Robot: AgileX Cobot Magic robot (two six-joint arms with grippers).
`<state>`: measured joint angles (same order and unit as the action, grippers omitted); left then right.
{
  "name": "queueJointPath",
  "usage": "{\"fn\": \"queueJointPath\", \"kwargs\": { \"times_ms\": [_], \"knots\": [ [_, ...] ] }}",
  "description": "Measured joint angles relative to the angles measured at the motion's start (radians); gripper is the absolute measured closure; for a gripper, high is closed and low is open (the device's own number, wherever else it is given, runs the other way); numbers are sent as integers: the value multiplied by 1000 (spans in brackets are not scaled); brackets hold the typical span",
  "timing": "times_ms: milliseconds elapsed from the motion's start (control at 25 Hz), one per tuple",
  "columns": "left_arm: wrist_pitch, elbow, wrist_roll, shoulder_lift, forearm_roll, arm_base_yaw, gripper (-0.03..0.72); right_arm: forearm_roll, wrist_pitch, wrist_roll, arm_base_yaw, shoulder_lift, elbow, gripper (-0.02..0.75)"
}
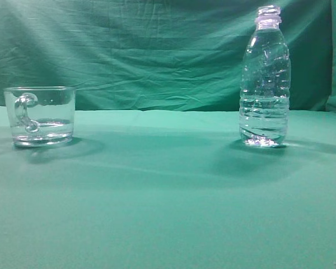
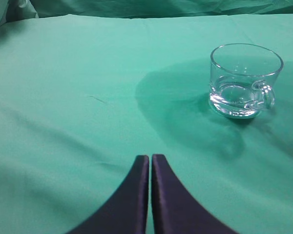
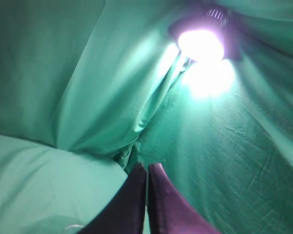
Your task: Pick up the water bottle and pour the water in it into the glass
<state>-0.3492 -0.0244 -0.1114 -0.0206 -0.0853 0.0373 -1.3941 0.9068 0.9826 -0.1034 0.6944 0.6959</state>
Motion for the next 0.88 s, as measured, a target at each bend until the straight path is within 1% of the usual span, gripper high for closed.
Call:
{"fn": "queueJointPath", "kwargs": {
  "times_ms": [80,120,200,320,440,520,560,640,720,760,840,880],
  "knots": [
    [0,0,0,0,0,0,688,45,-60,76,0,-43,0,738],
    [0,0,0,0,0,0,688,77,-128,137,0,-63,0,738],
    [0,0,0,0,0,0,688,123,-313,269,0,-112,0,738],
    [0,0,0,0,0,0,688,154,-574,421,0,-164,0,738],
    [0,0,0,0,0,0,688,180,-727,440,0,-178,-7,738],
    [0,0,0,0,0,0,688,255,-789,345,0,-179,-31,738],
    [0,0,0,0,0,0,688,350,-818,238,0,-179,-43,738],
    [0,0,0,0,0,2,688,605,-870,-31,0,-179,-78,738],
    [0,0,0,0,0,2,688,919,-940,-365,0,-179,-102,738],
    [0,0,0,0,0,2,688,1069,-992,-501,0,-179,-108,738],
    [0,0,0,0,0,2,688,1297,-1102,-798,0,-179,-110,738],
    [0,0,0,0,0,2,688,1389,-1161,-918,0,-183,-110,738]
  ]
}}
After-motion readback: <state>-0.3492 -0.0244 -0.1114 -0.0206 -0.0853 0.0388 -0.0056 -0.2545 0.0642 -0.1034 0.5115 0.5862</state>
